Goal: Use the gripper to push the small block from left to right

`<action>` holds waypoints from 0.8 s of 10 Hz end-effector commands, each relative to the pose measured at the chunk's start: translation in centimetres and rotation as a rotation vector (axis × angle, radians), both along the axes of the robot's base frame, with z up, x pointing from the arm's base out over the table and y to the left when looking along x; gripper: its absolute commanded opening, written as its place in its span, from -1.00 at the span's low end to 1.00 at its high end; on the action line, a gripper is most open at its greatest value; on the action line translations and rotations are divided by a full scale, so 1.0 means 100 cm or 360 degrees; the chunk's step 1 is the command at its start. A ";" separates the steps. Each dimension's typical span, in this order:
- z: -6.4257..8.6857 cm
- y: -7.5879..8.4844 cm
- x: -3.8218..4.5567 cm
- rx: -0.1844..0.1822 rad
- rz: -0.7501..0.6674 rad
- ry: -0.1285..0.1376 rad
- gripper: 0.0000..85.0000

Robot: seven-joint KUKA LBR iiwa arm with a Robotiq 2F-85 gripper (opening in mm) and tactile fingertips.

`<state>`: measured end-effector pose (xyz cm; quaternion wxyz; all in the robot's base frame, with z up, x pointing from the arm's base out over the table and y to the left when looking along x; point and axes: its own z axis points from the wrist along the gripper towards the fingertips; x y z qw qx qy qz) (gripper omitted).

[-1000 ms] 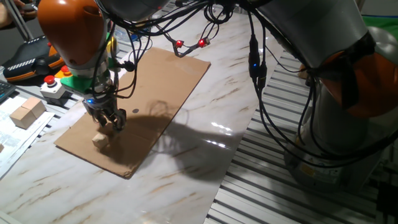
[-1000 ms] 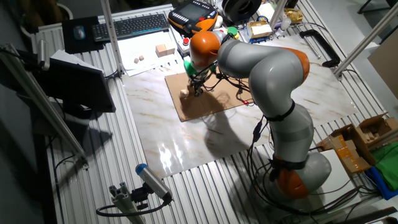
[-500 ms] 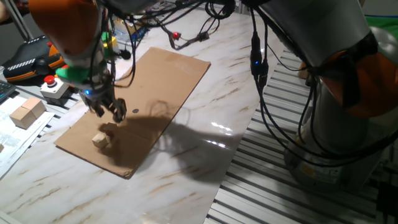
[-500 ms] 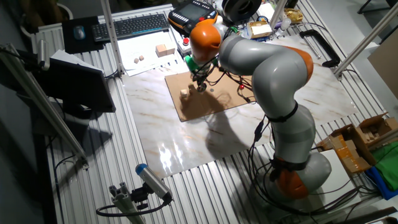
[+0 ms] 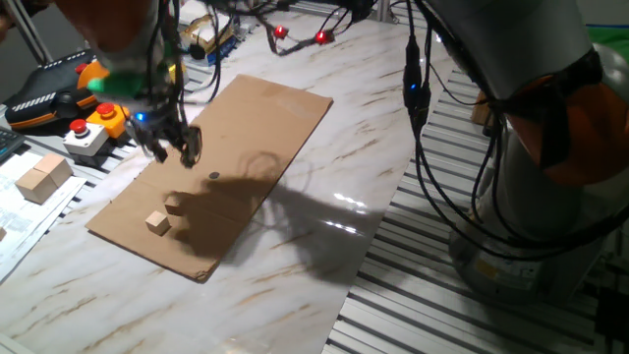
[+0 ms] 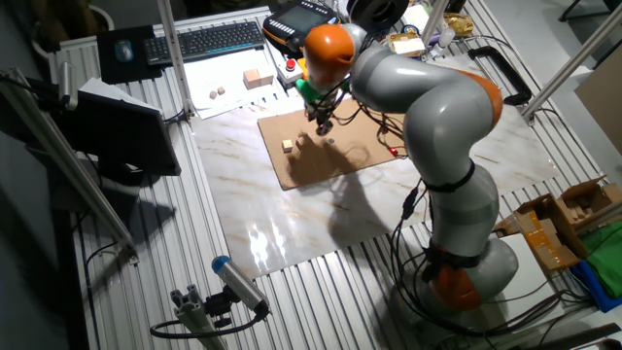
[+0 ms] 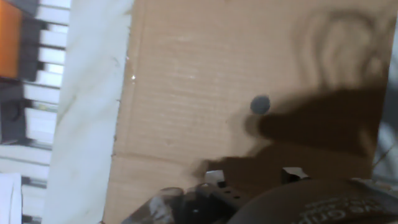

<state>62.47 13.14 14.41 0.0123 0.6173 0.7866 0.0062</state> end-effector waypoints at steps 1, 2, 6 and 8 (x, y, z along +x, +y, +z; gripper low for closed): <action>0.010 -0.007 -0.0008 0.0018 0.0117 0.0006 -0.18; 0.018 -0.013 -0.0033 0.0023 0.0207 0.0005 -0.49; 0.033 -0.020 -0.0214 -0.0066 0.0576 -0.0022 -0.98; 0.041 -0.026 -0.0307 -0.0057 0.0749 -0.0007 -0.98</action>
